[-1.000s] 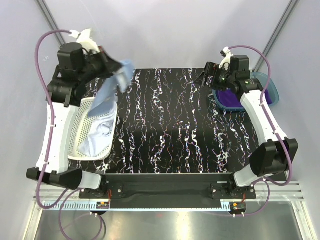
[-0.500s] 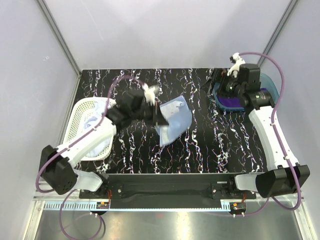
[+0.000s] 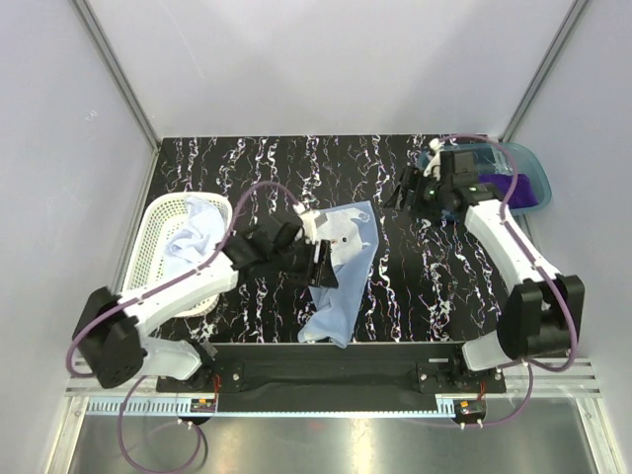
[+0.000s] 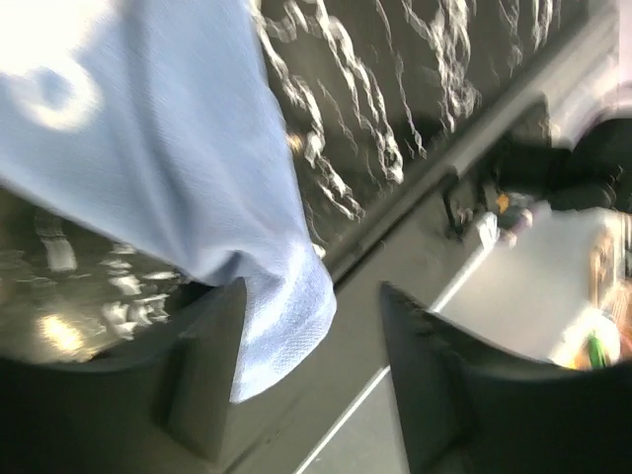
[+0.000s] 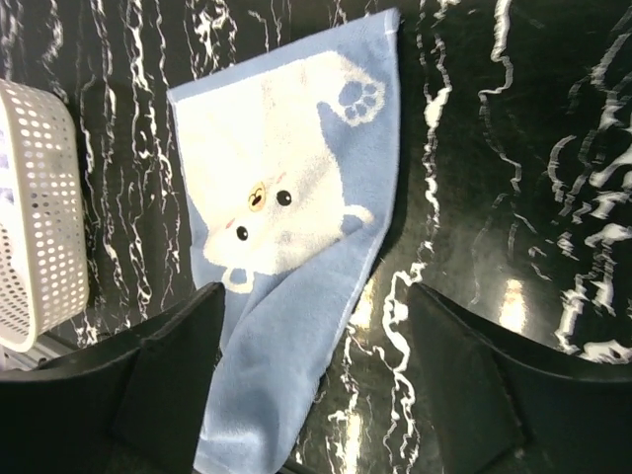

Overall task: Fold and stack the towels
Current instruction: Move the towel to the center of the board, then flatten out the crumpled towel

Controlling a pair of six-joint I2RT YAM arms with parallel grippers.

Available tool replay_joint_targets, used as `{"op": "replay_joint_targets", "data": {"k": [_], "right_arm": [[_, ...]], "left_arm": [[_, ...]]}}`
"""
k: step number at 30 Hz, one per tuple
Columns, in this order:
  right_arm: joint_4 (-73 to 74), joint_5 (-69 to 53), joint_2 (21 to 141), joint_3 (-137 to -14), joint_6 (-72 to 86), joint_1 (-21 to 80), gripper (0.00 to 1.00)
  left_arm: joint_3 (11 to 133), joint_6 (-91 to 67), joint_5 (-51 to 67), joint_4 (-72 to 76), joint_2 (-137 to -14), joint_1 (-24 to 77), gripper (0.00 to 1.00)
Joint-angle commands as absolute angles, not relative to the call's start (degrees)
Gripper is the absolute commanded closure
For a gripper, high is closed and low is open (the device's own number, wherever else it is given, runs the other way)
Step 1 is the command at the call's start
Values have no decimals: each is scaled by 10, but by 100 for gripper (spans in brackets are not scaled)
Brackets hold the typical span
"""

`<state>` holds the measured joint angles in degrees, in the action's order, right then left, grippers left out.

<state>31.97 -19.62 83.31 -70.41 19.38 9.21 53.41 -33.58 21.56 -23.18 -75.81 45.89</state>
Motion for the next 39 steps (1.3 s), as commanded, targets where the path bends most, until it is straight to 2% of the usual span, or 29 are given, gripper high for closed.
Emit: {"op": "replay_joint_targets", "data": {"k": [1, 2, 3, 6, 8, 12, 14, 16, 22, 28, 39], "right_arm": [[273, -182, 873, -713, 198, 127, 20], [267, -178, 885, -722, 199, 135, 23], [258, -186, 911, -727, 200, 150, 32], [249, -190, 971, -758, 207, 180, 44], [250, -170, 1010, -783, 193, 192, 44], [277, -76, 1086, -876, 118, 192, 45], [309, -70, 1139, -952, 93, 188, 52], [349, -69, 1171, -997, 72, 181, 68], [353, -116, 1241, -1063, 59, 150, 64], [359, -150, 1289, -1092, 42, 119, 57], [360, -215, 1354, -1111, 10, 105, 54]], "left_arm": [[626, -294, 66, -323, -705, 440, 34], [628, -292, 29, -333, -701, 409, 33], [627, -299, 21, -347, -694, 385, 33], [600, -317, 68, -328, -693, 274, 32], [574, -322, 95, -306, -700, 224, 32], [605, -321, 77, -272, -767, 209, 33], [647, -324, 69, -258, -824, 210, 36], [687, -319, 47, -264, -891, 209, 38], [816, -280, -13, -304, -1023, 209, 39], [916, -248, -21, -321, -1158, 210, 42], [971, -217, -4, -299, -1268, 206, 43]]}}
